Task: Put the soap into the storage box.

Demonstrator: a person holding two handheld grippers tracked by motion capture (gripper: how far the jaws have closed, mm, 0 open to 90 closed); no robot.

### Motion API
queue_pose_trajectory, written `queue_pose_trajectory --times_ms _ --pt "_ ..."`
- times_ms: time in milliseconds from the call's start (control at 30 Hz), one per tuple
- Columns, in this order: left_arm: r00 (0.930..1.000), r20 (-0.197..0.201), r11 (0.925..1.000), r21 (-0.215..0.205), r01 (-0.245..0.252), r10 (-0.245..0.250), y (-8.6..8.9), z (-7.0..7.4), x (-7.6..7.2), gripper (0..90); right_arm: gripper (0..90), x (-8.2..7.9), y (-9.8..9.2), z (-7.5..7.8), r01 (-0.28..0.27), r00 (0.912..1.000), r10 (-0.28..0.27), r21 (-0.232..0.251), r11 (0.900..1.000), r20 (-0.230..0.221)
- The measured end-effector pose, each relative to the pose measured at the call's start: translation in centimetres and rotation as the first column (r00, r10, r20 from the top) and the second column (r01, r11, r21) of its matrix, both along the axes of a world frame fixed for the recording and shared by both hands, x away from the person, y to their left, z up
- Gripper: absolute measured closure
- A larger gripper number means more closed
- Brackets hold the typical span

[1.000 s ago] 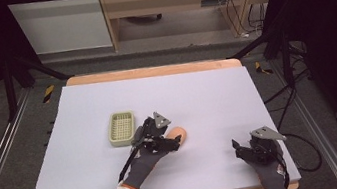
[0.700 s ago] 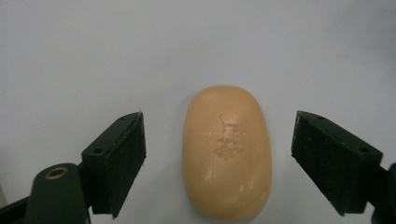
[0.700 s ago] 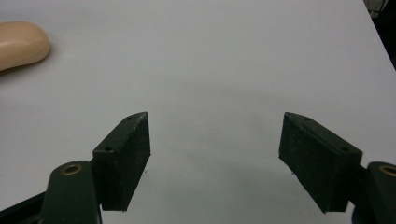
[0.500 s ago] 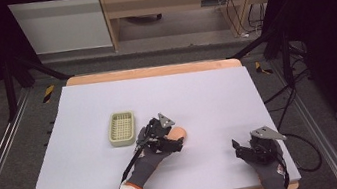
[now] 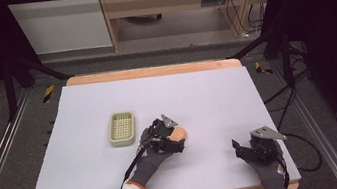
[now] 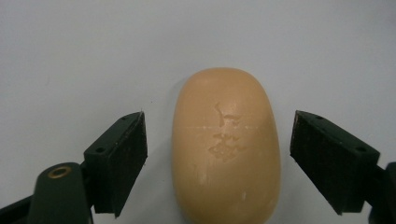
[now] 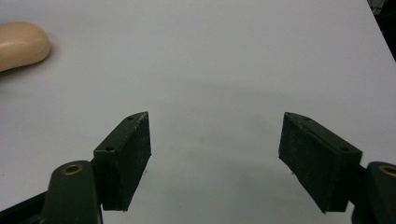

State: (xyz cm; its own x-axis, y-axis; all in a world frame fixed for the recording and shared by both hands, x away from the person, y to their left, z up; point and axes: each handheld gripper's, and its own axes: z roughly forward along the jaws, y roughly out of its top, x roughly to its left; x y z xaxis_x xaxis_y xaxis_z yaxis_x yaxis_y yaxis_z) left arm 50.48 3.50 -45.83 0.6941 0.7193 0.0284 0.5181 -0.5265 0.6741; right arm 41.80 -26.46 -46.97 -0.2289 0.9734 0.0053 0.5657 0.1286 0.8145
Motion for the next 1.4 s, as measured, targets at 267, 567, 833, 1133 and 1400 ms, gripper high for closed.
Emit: queue_pose_trajectory --times_ms 267,567,833,1133,1400 --pt "0.9998 -0.018 0.9997 0.025 0.007 -0.007 -0.3 -0.6 0.3 20.8 25.3 0.0 0.0 0.0 -0.002 1.0 0.002 0.0 1.0 -0.003" --pt "0.9992 -0.038 0.9989 0.046 0.012 -0.011 -0.5 -1.1 0.6 25.2 25.3 0.0 0.0 0.0 -0.003 1.0 0.003 0.001 1.0 -0.004" --pt "0.998 -0.059 0.9989 0.041 0.025 -0.023 -0.7 -1.3 0.8 29.4 25.3 0.0 0.0 0.0 -0.001 1.0 0.001 0.0 1.0 -0.004" --pt "0.9969 -0.072 0.998 0.051 0.037 -0.033 -0.7 -1.2 1.0 30.8 25.4 0.1 0.1 0.0 -0.002 1.0 0.002 -0.001 1.0 -0.006" --pt "0.9942 -0.099 0.9958 0.077 0.05 -0.042 -0.9 -0.9 1.3 31.4 25.3 0.1 0.1 0.0 -0.003 1.0 0.003 0.0 1.0 -0.007"
